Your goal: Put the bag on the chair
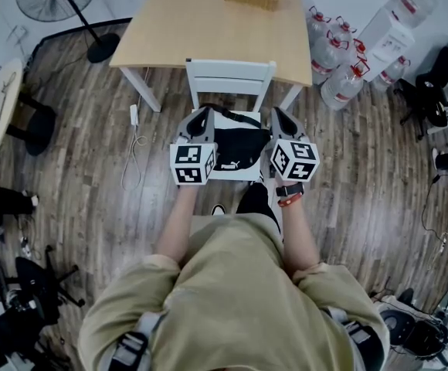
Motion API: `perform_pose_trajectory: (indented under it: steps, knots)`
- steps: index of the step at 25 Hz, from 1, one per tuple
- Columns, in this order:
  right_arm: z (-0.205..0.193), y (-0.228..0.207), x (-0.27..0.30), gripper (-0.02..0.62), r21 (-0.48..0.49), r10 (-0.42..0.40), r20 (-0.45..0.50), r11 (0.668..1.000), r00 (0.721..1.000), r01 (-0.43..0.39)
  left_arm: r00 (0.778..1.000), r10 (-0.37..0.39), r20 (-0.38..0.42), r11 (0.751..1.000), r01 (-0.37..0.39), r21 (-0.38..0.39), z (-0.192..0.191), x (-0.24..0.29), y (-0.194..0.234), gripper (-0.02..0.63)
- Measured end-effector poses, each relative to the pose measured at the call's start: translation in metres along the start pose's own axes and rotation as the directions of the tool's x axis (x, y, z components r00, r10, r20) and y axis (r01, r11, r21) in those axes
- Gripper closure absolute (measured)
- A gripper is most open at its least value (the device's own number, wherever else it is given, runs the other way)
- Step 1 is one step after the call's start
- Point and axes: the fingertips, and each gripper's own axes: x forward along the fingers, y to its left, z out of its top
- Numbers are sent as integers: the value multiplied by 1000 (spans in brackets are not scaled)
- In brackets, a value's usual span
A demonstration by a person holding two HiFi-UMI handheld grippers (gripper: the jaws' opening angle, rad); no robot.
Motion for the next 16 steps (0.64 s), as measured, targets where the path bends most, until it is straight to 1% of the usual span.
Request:
perform_pose_trajectory:
  steps: [10,16]
  knots:
    - [-16,-10,14,574,-13,22,-57,1000,998,-22,999,-4,-51,1000,2,-29,-24,24,-5,586]
    - [-32,-26,40,574,-2,36,-102,999,994,-36,995,2,-103,998,-9,-64,-53,56,2,586]
